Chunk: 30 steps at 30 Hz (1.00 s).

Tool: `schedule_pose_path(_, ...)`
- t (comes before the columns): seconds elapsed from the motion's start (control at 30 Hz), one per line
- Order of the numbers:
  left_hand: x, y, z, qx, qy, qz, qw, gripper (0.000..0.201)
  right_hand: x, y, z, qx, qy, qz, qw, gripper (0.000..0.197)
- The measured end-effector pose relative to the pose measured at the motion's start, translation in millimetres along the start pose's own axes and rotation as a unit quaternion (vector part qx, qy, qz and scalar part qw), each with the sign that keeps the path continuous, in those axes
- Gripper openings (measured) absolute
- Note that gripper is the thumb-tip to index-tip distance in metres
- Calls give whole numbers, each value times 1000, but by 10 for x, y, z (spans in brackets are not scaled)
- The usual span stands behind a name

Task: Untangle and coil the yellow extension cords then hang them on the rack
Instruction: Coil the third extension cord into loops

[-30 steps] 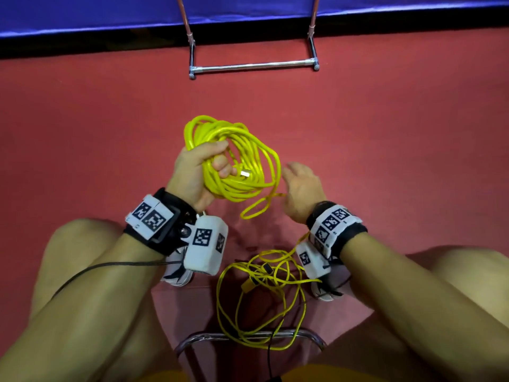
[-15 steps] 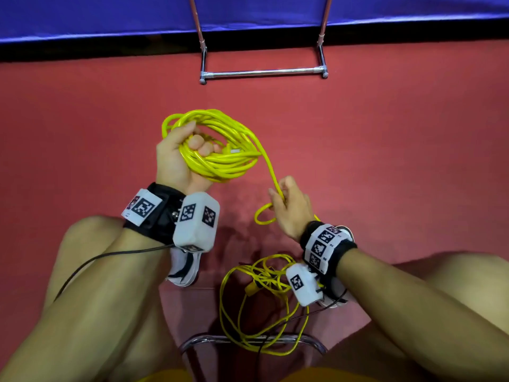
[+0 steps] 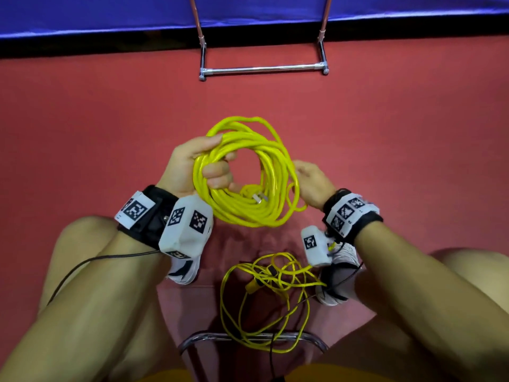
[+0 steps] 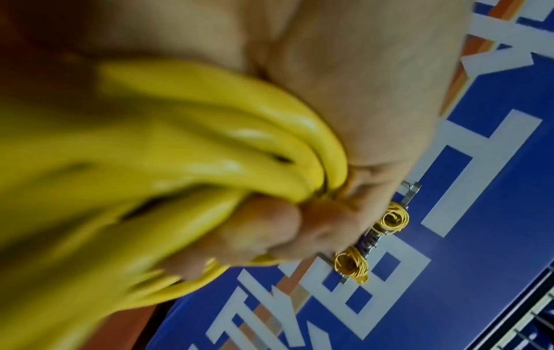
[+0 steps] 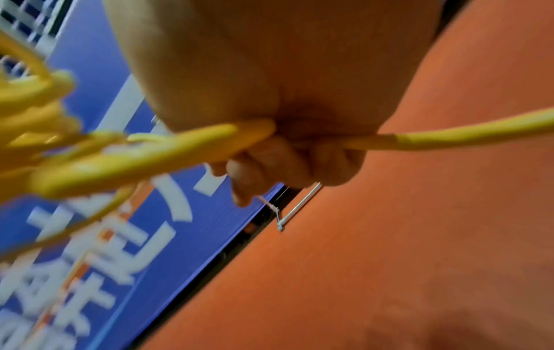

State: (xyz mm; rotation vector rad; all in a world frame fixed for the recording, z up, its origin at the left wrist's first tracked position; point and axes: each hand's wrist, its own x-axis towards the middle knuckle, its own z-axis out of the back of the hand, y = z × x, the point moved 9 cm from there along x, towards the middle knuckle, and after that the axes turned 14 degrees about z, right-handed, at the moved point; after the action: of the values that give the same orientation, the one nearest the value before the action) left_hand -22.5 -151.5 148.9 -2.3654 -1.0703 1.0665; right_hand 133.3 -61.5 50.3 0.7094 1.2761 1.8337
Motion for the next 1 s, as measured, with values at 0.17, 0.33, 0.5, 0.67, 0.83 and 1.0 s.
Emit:
schedule_pose_path(0.17,-55,-322,240,-139,-83,-145,976,26,-191,-191,-396,-47,98,-68,992,39)
schedule_pose_path(0.33,-74,-376,315,-221,-48,-187,956,29,-356,0,-520,-136,116,-5,984,45)
schedule_pose_path(0.5,-88,-493,596,-327,-68,-259,906,40,-521,230,-662,-123,119,65,983,42)
schedule_pose_path(0.67,24,-386,566,-191,-149,-249,938,40,-556,386,-690,-172,146,100,969,46)
schedule_pose_path(0.83,64,-424,438,-139,-165,-273,938,33,-539,543,-557,-287,103,87,948,55)
schedule_pose_path(1.0,32,-448,437,-91,-241,-326,910,22,-573,447,-609,-69,52,-5,996,38)
